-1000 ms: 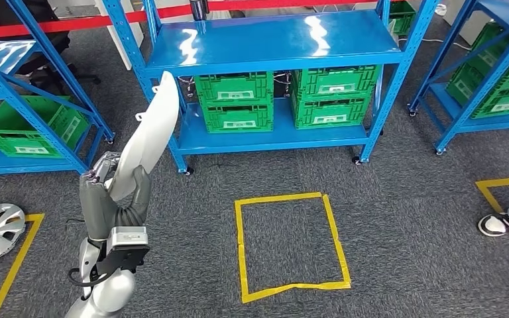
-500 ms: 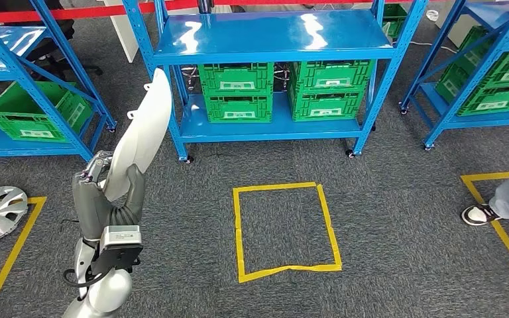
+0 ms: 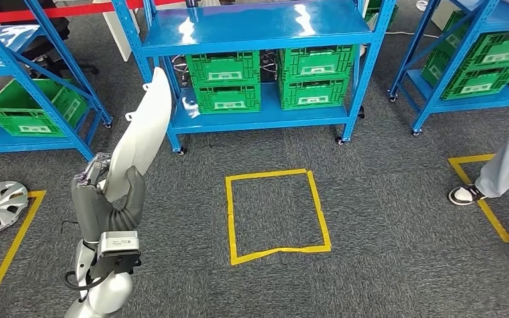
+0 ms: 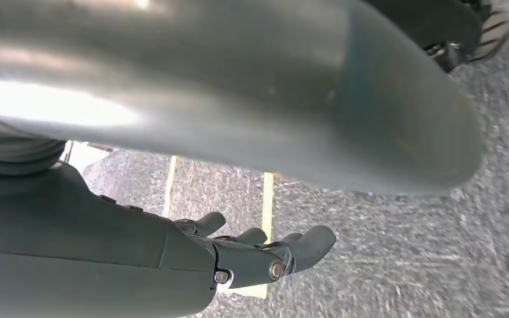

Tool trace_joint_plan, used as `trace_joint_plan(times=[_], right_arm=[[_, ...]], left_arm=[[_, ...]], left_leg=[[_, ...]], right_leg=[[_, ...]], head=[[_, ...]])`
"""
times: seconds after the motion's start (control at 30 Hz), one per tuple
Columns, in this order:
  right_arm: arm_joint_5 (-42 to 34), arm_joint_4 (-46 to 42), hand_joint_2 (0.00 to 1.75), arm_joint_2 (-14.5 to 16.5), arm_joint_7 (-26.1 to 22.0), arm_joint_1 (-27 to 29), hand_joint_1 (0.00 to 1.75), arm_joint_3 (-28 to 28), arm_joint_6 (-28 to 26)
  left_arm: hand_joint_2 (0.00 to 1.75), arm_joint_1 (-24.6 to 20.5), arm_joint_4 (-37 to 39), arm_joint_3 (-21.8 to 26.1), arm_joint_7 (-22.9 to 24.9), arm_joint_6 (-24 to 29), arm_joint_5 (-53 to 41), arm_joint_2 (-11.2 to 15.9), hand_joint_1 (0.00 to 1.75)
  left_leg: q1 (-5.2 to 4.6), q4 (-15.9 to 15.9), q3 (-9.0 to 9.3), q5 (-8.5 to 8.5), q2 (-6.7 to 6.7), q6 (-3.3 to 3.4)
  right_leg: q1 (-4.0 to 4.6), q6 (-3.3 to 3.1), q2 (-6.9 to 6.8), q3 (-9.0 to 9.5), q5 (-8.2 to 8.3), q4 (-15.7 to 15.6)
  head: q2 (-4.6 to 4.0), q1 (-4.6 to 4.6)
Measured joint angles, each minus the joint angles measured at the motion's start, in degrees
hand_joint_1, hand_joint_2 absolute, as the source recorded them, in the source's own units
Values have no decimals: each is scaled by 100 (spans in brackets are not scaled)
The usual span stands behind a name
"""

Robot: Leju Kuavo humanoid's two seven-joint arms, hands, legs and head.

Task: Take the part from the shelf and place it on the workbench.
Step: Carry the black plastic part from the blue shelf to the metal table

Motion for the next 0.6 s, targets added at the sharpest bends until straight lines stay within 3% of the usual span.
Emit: trace_joint_plan(times=[0.03,0.07,0.1,0.13,0.2,0.27,0.33,0.4,0.47,0.53,0.57,0.6], right_arm=[[-3,0,0,0,-9,5,0,0,16],[-6,0,0,0,-23,11,0,0,29],[-8,0,0,0,-48,17,0,0,46],[-10,0,0,0,-76,22,0,0,64],[-7,0,0,0,-143,27,0,0,98],[-3,0,0,-1,-188,31,0,0,116],[-2,0,0,-2,-211,33,0,0,128],[-3,0,0,-7,-217,28,0,0,140],[-10,0,0,-13,-220,26,0,0,143],[-18,0,0,-13,-220,29,0,0,143],[-20,0,0,-14,-220,34,0,0,143],[-21,0,0,-15,-220,41,0,0,144]], left_arm=[[175,18,-3,0,-4,6,-8,0,175],[175,39,-5,1,-8,10,-15,0,175],[175,58,-7,2,-13,16,-24,0,175],[175,69,-11,4,-19,21,-34,1,175],[175,69,-34,18,-31,29,-56,2,175],[175,65,-62,30,-39,33,-67,4,175],[175,79,-80,32,-39,34,-71,8,175],[175,98,-100,33,-22,19,-90,4,175],[175,114,-119,33,11,-22,-125,-10,175],[175,144,-123,33,49,-63,-162,-22,175],[175,161,-123,33,66,-78,-177,-25,175],[175,175,-126,33,80,-84,-189,-26,175]], left_leg=[[4,345,-92,-158,-1,-15],[4,537,-106,-210,-2,-19],[4,504,-3,-158,-2,-11],[4,243,212,-35,2,7],[-25,-583,782,168,99,67],[-79,-1047,1064,192,188,142],[-103,-1106,1050,196,131,218],[-78,-1165,1033,247,42,306],[-57,-1203,1013,299,-28,382],[-65,-1190,965,321,-109,414],[-70,-1173,941,328,-159,418],[-72,-1149,918,334,-216,416]], right_leg=[[2,-1,-1,-45,34,3],[4,3,-1,-84,63,5],[4,10,-2,-113,86,6],[4,18,-11,-129,102,6],[14,40,-43,-135,119,7],[28,85,-90,-129,130,4],[31,160,-163,-123,144,-15],[24,225,-157,-162,56,83],[21,252,-55,-394,-252,587],[26,263,4,-773,-584,1351],[26,266,12,-892,-627,1579],[26,265,19,-905,-557,1591]], head=[[0,0],[0,-1],[0,0],[0,0],[0,-1],[0,-2],[0,-9],[0,-11],[0,5],[0,19],[0,20],[0,21]])
